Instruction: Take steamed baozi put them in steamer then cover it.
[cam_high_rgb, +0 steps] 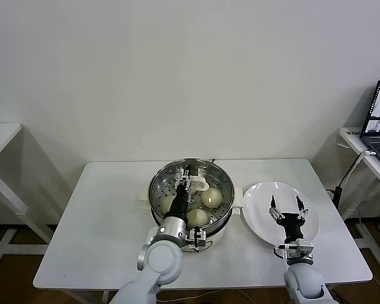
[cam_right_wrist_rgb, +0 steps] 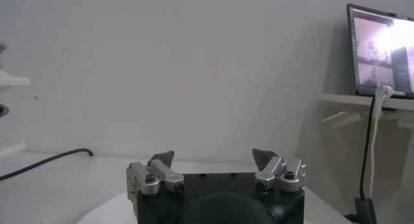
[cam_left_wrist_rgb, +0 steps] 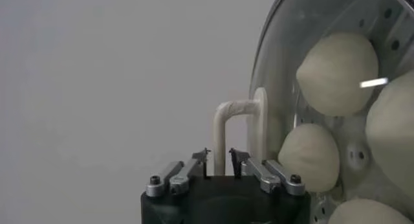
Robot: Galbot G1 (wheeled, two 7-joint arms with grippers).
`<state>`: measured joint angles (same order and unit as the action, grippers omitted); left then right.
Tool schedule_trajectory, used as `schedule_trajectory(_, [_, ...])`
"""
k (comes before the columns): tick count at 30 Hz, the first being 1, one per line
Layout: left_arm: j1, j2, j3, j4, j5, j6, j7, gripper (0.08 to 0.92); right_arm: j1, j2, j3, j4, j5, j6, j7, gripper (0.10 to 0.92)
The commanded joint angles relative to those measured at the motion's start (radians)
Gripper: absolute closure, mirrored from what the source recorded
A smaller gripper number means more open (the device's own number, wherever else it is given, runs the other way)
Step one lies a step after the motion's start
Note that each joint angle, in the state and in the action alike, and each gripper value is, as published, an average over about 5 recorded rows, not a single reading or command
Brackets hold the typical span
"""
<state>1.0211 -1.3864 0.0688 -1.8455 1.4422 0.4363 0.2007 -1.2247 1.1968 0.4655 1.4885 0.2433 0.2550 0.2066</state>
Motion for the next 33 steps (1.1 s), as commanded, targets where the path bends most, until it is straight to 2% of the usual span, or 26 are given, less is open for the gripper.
schedule_trajectory(1, [0.02, 0.038, 0.006, -0.116, -0.064, 0.01, 0.006, 0.495, 0.005, 0.008, 0.005, -0.002, -0.004, 0.001, -0.002, 0.203])
schedule_trajectory(7, [0.05, 0.104, 0.017, -0.267, -0.138, 0.023, 0.025, 0.372, 0.016, 0.015, 0.002, -0.001, -0.009, -0.001, 0.002, 0.203])
schedule_trajectory(13, [0.095, 0.196, 0.01, -0.395, -0.234, 0.034, 0.042, 0.213, 0.024, 0.01, 0.009, 0.005, -0.017, -0.001, 0.014, 0.203])
schedule_trajectory(19, [0.152, 0.282, -0.045, -0.478, -0.298, 0.026, 0.056, 0.178, 0.024, -0.017, 0.006, 0.044, -0.018, -0.065, 0.044, 0.203])
schedule_trajectory(21, [0.178, 0.292, -0.101, -0.49, -0.348, 0.018, 0.019, 0.177, 0.021, -0.026, -0.001, 0.067, -0.005, -0.087, 0.054, 0.203])
schedule_trajectory(23, [0.205, 0.29, -0.174, -0.497, -0.461, 0.01, -0.057, 0.177, 0.014, -0.032, -0.007, 0.097, 0.02, -0.102, 0.052, 0.203])
schedule_trajectory(26, [0.243, 0.273, -0.286, -0.489, -0.717, -0.035, -0.23, 0.177, -0.004, -0.038, -0.008, 0.142, 0.072, -0.12, 0.029, 0.203])
schedule_trajectory(29, [0.284, 0.248, -0.389, -0.45, -0.99, -0.168, -0.386, 0.177, -0.02, -0.04, -0.007, 0.174, 0.106, -0.127, 0.009, 0.203])
schedule_trajectory(31, [0.319, 0.231, -0.459, -0.422, -1.159, -0.306, -0.411, 0.177, -0.03, -0.042, -0.007, 0.185, 0.117, -0.125, 0.006, 0.203])
schedule_trajectory(33, [0.356, 0.212, -0.533, -0.402, -1.298, -0.427, -0.387, 0.177, -0.038, -0.044, -0.007, 0.193, 0.13, -0.126, 0.006, 0.203])
